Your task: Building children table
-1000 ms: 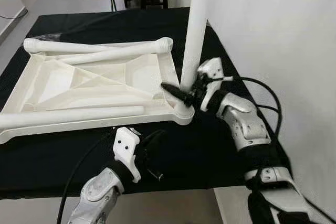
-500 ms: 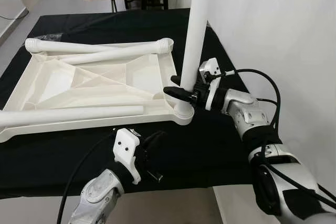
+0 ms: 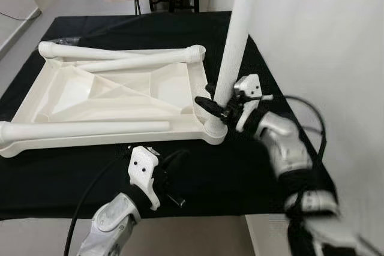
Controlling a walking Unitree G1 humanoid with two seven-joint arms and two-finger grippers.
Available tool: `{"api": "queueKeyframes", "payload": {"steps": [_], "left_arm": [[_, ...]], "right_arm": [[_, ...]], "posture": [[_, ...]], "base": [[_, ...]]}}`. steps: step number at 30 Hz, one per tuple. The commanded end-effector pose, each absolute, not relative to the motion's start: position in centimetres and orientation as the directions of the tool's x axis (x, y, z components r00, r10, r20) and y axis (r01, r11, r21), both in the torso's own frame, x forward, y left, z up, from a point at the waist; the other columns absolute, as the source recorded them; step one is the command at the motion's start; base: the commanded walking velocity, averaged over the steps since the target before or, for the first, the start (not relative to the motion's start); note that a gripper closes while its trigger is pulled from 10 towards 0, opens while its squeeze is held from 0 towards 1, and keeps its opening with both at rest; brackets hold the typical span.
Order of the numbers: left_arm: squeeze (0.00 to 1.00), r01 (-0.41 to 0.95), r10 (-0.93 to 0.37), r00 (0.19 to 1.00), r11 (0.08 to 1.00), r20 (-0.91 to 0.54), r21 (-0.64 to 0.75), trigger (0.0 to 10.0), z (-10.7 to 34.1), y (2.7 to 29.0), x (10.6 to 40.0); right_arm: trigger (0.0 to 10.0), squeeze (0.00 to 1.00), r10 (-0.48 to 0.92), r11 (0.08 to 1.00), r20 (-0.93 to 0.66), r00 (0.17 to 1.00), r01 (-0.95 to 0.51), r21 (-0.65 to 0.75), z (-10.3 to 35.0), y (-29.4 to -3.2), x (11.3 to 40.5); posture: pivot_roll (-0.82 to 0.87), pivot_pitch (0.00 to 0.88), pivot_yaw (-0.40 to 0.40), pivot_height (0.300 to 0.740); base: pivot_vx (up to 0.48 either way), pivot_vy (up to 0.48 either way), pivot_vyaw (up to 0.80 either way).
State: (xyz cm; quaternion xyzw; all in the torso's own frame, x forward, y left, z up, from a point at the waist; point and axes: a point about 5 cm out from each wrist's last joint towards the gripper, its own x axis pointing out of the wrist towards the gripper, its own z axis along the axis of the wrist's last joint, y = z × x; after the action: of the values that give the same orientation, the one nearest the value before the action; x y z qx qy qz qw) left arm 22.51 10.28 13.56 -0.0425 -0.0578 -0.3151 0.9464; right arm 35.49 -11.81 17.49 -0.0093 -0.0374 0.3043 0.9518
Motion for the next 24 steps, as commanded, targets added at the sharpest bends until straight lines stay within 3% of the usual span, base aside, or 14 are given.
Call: {"api": "queueKeyframes", "payload": {"steps": [1,2,3,9,10,11,12,13,14,20,21,22,24], "left_arm": [[0.00,0.600,-0.591,0.797,0.799,0.122,-0.049,10.0,13.3,10.5,22.4],[0.00,0.600,-0.592,0.797,0.798,0.122,-0.049,10.0,13.3,10.6,22.4],[0.00,0.600,-0.592,0.797,0.798,0.121,-0.048,10.0,13.3,10.6,22.5],[0.00,0.600,-0.591,0.797,0.799,0.121,-0.049,10.0,13.3,10.4,22.7],[0.00,0.599,-0.590,0.798,0.799,0.123,-0.050,10.0,13.3,10.4,22.7],[0.00,0.599,-0.590,0.798,0.799,0.123,-0.050,10.0,13.3,10.4,22.7],[0.00,0.597,-0.589,0.799,0.800,0.124,-0.050,10.0,13.3,10.4,22.7],[0.00,0.597,-0.589,0.799,0.800,0.124,-0.050,10.0,13.3,10.4,22.7],[0.00,0.597,-0.588,0.799,0.800,0.126,-0.051,10.0,13.3,10.4,22.7],[0.00,0.601,-0.591,0.797,0.798,0.126,-0.054,10.0,13.3,10.3,22.7],[0.00,0.601,-0.591,0.797,0.798,0.126,-0.055,10.0,13.3,10.2,22.7],[0.00,0.601,-0.591,0.797,0.798,0.127,-0.055,10.0,13.3,10.2,22.7],[0.00,0.601,-0.591,0.797,0.798,0.127,-0.055,10.0,13.3,10.2,22.7]], "right_arm": [[0.0,0.00,0.403,0.915,-0.072,0.912,-0.402,0.020,14.4,-12.7,34.8],[0.0,0.00,0.264,0.961,-0.091,0.960,-0.255,0.104,13.5,-11.9,33.2],[0.0,0.00,0.240,0.969,-0.074,0.968,-0.235,0.072,13.7,-11.1,32.4],[0.0,0.00,0.298,0.955,-0.032,0.954,-0.297,0.017,14.7,-10.5,33.4],[1.0,0.00,0.296,0.955,-0.039,0.954,-0.296,0.017,14.7,-10.5,33.7],[1.0,0.00,0.296,0.955,-0.039,0.954,-0.296,0.017,14.7,-10.5,33.7],[4.4,0.00,0.297,0.955,-0.050,0.953,-0.297,0.010,14.8,-10.3,33.6],[4.4,0.00,0.297,0.955,-0.050,0.953,-0.297,0.010,14.8,-10.3,33.6],[10.0,1.00,0.377,0.926,-0.012,0.926,-0.376,0.043,16.4,-9.5,33.6],[10.0,1.00,0.604,0.785,0.123,0.787,-0.614,0.076,19.0,-8.9,34.0],[10.0,0.90,0.656,0.743,0.134,0.743,-0.667,0.059,19.3,-9.0,34.1],[10.0,0.65,0.712,0.691,0.140,0.688,-0.722,0.035,19.6,-9.1,34.1],[10.0,0.65,0.744,0.658,0.141,0.653,-0.753,0.017,19.7,-9.1,34.1]], "posture": [[0.05,0.133,-0.020,0.740],[0.04,0.134,-0.018,0.740],[0.03,0.129,-0.009,0.740],[0.05,0.118,-0.031,0.740],[0.05,0.119,-0.031,0.740],[0.05,0.119,-0.031,0.740],[0.05,0.121,-0.034,0.740],[0.05,0.121,-0.034,0.740],[0.05,0.120,-0.027,0.740],[0.05,0.119,-0.028,0.740],[0.05,0.117,-0.030,0.740],[0.05,0.117,-0.030,0.740],[0.05,0.117,-0.030,0.740]], "base": [[0.000,0.000,0.00],[0.000,0.000,0.00],[0.000,0.000,0.00],[0.000,0.000,0.00],[0.000,0.000,0.00],[0.000,0.000,0.00],[0.000,0.000,0.00],[0.000,0.000,0.00],[0.000,0.000,0.00],[0.000,0.000,0.00],[0.000,0.000,0.00],[0.000,0.000,0.00],[0.000,0.000,0.00]]}}
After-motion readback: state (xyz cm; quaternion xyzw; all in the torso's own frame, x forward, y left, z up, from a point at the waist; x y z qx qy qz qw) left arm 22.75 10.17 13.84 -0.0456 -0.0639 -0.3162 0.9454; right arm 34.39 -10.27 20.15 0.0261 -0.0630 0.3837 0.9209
